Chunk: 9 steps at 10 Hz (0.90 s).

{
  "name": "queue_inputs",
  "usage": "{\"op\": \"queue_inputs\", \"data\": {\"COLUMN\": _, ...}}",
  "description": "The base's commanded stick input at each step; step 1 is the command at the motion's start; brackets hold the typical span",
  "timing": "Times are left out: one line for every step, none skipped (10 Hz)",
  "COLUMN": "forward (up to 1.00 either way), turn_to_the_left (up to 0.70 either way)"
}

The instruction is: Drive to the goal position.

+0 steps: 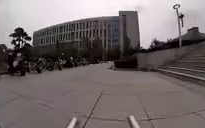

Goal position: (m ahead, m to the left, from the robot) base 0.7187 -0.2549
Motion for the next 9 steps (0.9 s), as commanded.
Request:
{"op": "queue_inputs", "data": {"forward": 1.0, "turn_to_the_left": 0.0}}
{"op": "queue_inputs", "data": {"forward": 1.0, "turn_to_the_left": 0.0}}
{"op": "queue_inputs", "data": {"forward": 1.0, "turn_to_the_left": 0.0}}
{"op": "queue_inputs", "data": {"forward": 1.0, "turn_to_the_left": 0.0}}
{"op": "queue_inputs", "data": {"forward": 1.0, "turn_to_the_left": 0.0}}
{"op": "queue_inputs", "data": {"forward": 1.0, "turn_to_the_left": 0.0}}
{"op": "queue_inputs", "data": {"forward": 1.0, "turn_to_the_left": 0.0}}
{"op": "queue_inputs", "data": {"forward": 1.0, "turn_to_the_left": 0.0}}
{"op": "queue_inputs", "data": {"forward": 1.0, "turn_to_the_left": 0.0}}
